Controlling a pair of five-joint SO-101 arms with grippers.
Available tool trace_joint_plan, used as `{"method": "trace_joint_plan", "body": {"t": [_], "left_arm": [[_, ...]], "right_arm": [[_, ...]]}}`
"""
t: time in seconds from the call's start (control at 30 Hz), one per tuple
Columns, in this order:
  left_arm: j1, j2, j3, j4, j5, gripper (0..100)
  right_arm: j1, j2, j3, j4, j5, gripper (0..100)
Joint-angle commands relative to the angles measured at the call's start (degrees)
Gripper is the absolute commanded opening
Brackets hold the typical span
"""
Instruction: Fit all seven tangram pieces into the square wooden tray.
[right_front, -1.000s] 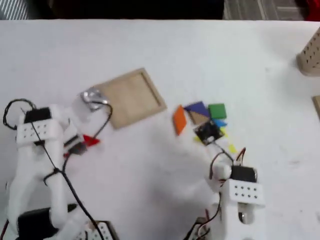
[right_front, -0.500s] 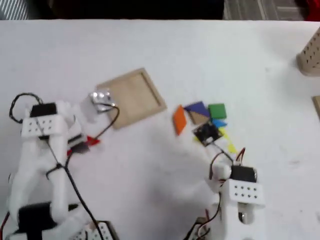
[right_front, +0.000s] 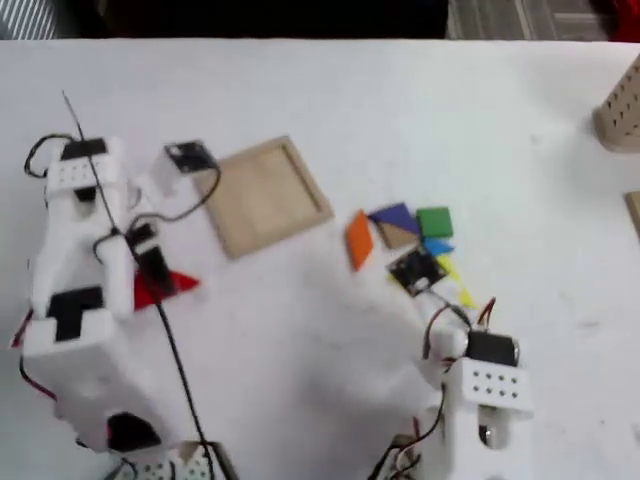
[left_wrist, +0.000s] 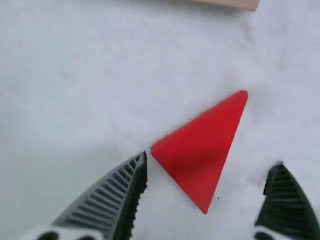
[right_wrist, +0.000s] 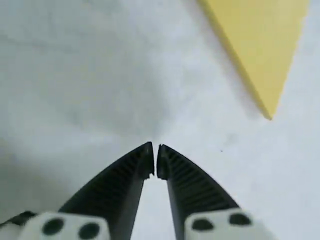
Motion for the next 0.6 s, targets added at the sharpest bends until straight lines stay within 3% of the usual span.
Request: {"method": "trace_joint_plan", "body": {"t": [0.0,0.2,0.37,0.57], "left_arm": [[-2.77,4.53,-7.47,2.46,-3.34,37],[-3.03,9.54,-4.92,-4.13,-3.16,34],[-4.62,10.07,1.67,-12.75,1.14,35],[-7.34,3.74,9.58,-15.38,-1.93,34]], "right_arm": [[0.84,-0.84,-0.26,0.57,0.62,1.9],[0.84,-0.84,-0.26,0.57,0.62,1.9],[0.75,-0.84,-0.26,0.57,0.7,1.9],[0.75,-0.84,-0.26,0.57,0.7,1.9]]}}
